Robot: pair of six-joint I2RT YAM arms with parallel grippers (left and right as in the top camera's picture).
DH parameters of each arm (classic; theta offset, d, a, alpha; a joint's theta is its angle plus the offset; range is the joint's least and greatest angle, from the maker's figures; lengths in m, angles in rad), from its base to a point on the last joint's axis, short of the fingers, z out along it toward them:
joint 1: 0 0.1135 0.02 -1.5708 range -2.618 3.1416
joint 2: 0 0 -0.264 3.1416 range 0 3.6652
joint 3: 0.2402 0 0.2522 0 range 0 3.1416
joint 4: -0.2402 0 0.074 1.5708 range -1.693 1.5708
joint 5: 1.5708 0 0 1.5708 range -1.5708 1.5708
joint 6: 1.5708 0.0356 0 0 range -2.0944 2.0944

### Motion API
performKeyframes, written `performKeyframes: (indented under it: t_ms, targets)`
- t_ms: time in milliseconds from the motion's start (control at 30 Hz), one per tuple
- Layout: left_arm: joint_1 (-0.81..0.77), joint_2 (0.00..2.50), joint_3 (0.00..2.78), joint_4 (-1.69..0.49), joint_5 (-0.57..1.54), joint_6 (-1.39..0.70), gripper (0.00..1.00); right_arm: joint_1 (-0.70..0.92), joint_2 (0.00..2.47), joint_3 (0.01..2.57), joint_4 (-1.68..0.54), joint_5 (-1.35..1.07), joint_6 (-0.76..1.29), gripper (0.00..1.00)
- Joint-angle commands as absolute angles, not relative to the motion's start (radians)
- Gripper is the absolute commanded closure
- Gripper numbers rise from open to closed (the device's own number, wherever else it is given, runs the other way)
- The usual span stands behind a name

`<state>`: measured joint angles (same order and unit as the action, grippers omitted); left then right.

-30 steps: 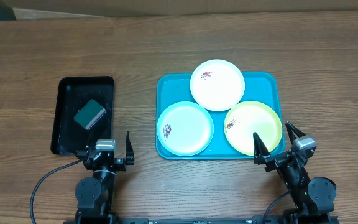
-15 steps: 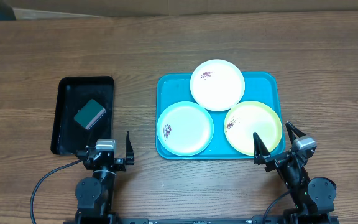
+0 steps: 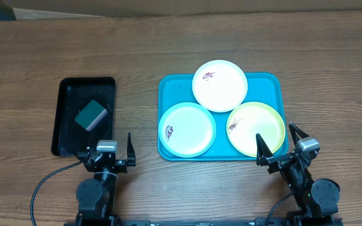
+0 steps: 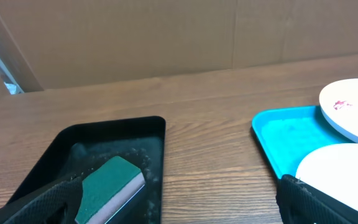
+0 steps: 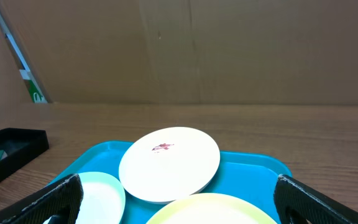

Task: Clean dirty plates on tray and stack at the side

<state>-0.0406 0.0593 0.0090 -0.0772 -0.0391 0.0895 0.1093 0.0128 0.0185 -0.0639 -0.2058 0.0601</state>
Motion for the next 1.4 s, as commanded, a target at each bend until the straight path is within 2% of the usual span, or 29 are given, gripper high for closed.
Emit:
performKeyframes:
  t_ms: [0, 800, 933, 1033, 1167, 1367]
  targets:
    - [-0.046, 0.059, 0.006, -0.075, -0.052, 0.116, 0.0, 0.111, 0.007, 0.009, -0.059, -0.21, 0.067, 0.0]
    - [-0.046, 0.059, 0.006, -0.053, -0.044, 0.105, 0.0, 0.111, 0.007, 0.009, -0.059, -0.21, 0.067, 0.0]
    - [-0.046, 0.059, 0.006, 0.049, 0.139, 0.009, 0.0, 0.111, 0.007, 0.009, -0.059, -0.21, 0.066, 0.0]
    - [-0.046, 0.059, 0.006, 0.059, 0.43, -0.162, 0.0, 0.111, 0.007, 0.009, -0.059, -0.21, 0.066, 0.0]
    - [-0.046, 0.059, 0.006, 0.207, 0.802, -0.419, 0.0, 0.111, 0.007, 0.009, -0.059, -0.21, 0.066, 0.0]
    - [-0.046, 0.059, 0.014, 0.527, 0.849, -0.596, 0.0, 0.111, 0.007, 0.009, -0.059, -0.21, 0.067, 0.0]
